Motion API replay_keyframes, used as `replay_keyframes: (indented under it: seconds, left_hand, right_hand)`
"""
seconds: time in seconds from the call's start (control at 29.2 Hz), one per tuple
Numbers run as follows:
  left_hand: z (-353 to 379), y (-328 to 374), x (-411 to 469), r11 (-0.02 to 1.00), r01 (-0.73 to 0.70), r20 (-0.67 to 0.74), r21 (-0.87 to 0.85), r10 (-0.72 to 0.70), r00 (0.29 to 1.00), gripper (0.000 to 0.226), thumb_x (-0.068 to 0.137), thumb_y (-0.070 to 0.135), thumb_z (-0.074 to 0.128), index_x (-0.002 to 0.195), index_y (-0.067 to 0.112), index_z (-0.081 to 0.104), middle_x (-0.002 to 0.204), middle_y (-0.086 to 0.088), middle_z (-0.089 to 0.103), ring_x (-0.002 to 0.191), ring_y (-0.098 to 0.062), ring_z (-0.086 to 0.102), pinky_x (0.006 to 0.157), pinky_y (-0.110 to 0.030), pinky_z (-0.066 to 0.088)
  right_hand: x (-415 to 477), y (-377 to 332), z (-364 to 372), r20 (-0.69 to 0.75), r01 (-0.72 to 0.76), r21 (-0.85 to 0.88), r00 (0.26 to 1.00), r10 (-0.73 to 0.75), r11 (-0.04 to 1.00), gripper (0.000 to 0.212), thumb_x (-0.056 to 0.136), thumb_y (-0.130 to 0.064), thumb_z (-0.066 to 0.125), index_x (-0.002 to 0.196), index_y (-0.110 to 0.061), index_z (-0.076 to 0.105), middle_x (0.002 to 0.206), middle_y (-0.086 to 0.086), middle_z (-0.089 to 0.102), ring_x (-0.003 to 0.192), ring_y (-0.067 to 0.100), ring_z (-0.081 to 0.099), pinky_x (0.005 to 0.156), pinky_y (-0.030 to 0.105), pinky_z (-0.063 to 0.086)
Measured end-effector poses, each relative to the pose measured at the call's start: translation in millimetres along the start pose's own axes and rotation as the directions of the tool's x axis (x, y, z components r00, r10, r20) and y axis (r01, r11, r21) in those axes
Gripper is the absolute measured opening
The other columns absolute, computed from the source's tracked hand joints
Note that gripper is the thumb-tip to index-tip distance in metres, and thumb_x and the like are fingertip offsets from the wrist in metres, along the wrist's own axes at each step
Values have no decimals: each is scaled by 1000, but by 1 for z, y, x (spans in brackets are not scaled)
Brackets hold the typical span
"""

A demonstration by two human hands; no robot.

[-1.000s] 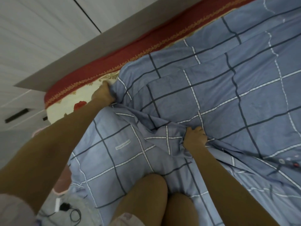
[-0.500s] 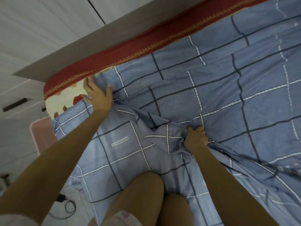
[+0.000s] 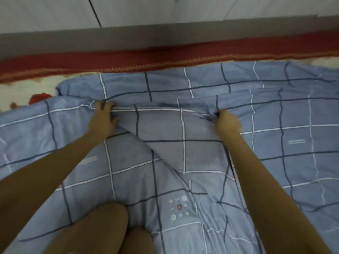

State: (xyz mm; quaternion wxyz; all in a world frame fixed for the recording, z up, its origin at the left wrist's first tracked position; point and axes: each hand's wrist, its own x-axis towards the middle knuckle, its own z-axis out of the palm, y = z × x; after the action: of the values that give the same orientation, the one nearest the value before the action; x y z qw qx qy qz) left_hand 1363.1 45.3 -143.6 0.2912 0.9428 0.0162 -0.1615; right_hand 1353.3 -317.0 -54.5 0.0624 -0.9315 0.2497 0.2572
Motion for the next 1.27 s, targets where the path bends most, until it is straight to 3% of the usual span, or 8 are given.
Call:
replay_keyframes:
  seconds: [0.21,0.27,0.38,0.58,0.69,0.99,1.17,1.27]
  left_hand:
    - [-19,-4,32,994,-58,103,96,48,994,42,86,8,65,125,-1,53,121,-25,48,104,-41,54,89,-48,45]
    - [-24,-3,33,997,-62,16,49,61,998,29,90,5,58,118,-1,55,106,-25,57,94,-41,58,79,-44,45]
    - [-32,2,44,1000,-19,-99,23,22,995,11,92,6,52,101,0,49,74,-20,52,70,-37,55,63,-41,38]
    - [-42,-9,88,982,-11,-262,-189,-39,964,15,94,-1,42,90,12,46,82,-16,51,77,-26,50,67,-35,35]
    - [-27,-23,91,999,-44,-308,-33,31,951,19,97,5,41,104,-1,57,98,-25,62,89,-38,57,75,-42,41]
    - [-3,-44,100,980,85,-485,181,13,875,42,98,27,34,87,-5,59,88,-31,58,81,-44,54,67,-45,38]
    - [15,-51,98,944,134,-462,301,21,887,38,93,27,35,91,-2,61,96,-25,55,90,-39,49,77,-44,30]
    - [15,-51,100,929,118,-436,351,50,899,39,94,28,33,95,0,59,99,-24,53,91,-38,48,78,-44,30]
  right_hand:
    - [44,-5,-36,-231,18,519,965,120,855,23,91,-2,38,95,-5,60,96,20,63,89,32,62,82,41,52]
    - [52,-18,-49,-300,118,627,949,99,770,30,92,5,32,72,-12,46,74,10,48,63,9,53,62,19,52]
    - [69,-41,-67,-381,228,548,924,-3,805,25,94,3,30,80,-13,43,74,5,43,69,9,46,66,23,39]
    - [122,-58,-68,-447,279,508,894,-28,815,25,94,0,39,106,10,59,112,26,59,99,27,54,86,34,36]
    - [136,-61,-48,-406,254,408,911,-75,877,26,93,0,40,111,8,57,123,25,52,110,37,52,94,33,34]
    - [153,-76,-3,-223,300,303,945,-239,905,48,89,3,48,136,-4,40,145,20,23,127,33,37,105,26,26]
    - [167,-84,10,-228,293,251,944,-238,923,46,92,0,47,137,-5,38,149,19,17,120,38,43,98,30,30]
    - [156,-100,27,-412,251,267,902,-125,930,52,89,-1,45,140,-9,37,153,19,16,122,40,45,96,40,39]
